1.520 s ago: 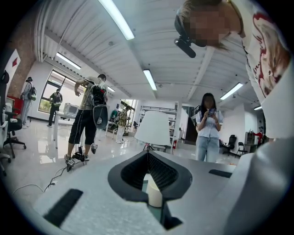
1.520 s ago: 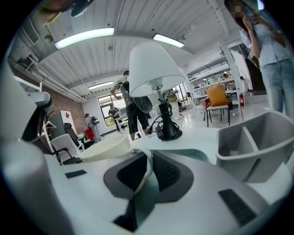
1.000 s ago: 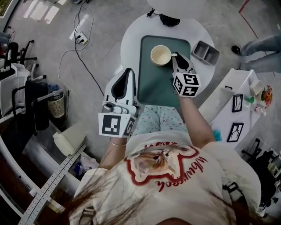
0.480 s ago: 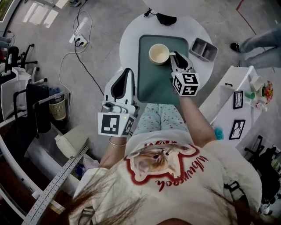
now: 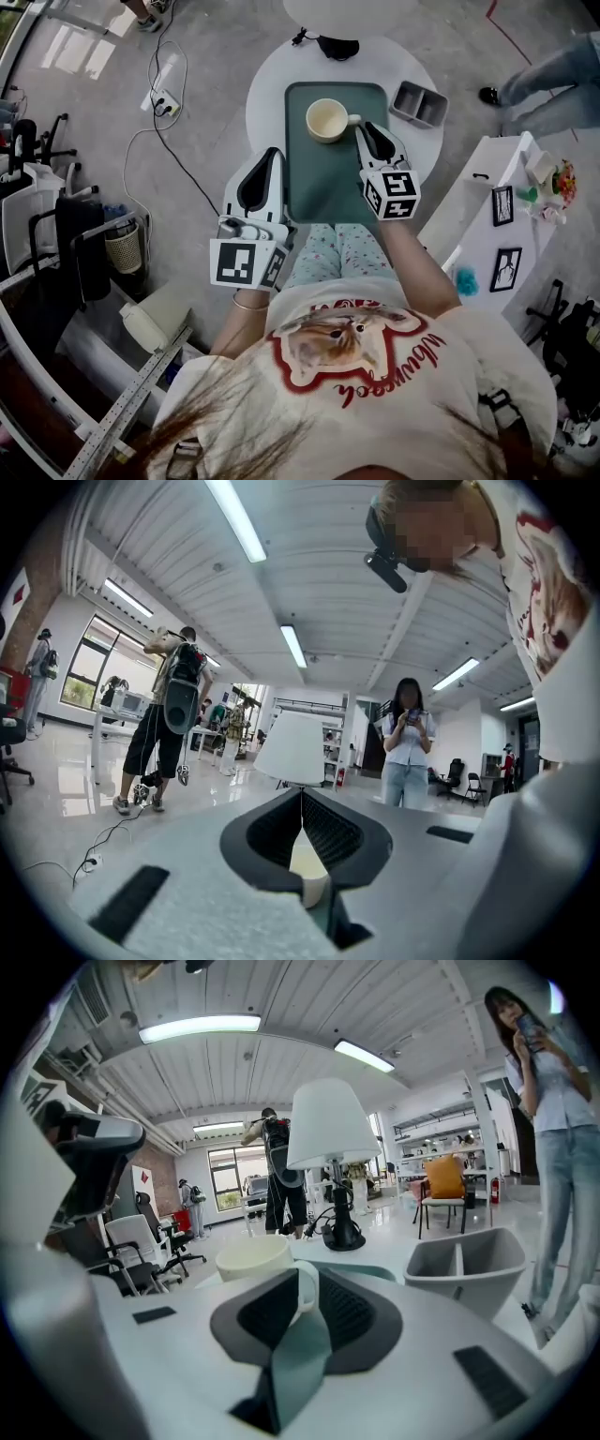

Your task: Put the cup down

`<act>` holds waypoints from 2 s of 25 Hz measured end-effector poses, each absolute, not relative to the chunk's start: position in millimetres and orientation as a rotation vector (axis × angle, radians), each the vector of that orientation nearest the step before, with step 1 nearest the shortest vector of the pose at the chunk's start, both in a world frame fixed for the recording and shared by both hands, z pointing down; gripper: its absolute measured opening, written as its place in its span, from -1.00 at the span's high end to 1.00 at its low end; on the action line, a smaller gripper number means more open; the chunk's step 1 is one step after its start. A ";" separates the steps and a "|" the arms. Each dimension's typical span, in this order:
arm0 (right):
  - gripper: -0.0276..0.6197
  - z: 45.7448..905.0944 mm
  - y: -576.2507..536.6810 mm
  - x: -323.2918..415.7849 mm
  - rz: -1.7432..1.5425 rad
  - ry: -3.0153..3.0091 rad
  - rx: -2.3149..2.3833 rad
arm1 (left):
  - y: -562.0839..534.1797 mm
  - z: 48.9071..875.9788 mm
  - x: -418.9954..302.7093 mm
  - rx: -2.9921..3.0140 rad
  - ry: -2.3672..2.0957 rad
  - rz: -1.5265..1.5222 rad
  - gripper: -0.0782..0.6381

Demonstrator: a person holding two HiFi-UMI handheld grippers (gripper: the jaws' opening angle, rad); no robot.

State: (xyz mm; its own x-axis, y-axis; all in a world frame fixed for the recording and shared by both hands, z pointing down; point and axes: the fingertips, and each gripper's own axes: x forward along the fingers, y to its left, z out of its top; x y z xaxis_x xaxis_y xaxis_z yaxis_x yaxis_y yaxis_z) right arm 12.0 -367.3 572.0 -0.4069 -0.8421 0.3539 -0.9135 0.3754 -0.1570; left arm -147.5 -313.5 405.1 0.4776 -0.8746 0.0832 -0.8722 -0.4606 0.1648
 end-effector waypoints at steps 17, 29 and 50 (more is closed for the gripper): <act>0.77 376.8 -360.7 -0.5 0.025 -2.674 1.493 | -330.7 359.8 -109.3 2.624 -1.494 -0.133 0.74; 0.83 313.6 -356.0 2.9 -0.128 -2.782 1.443 | -338.2 330.4 -90.6 2.628 -1.503 -0.203 0.74; 0.83 307.9 -333.3 -5.9 -0.110 -2.890 1.287 | -309.3 313.7 -77.8 2.664 -1.585 -0.221 0.74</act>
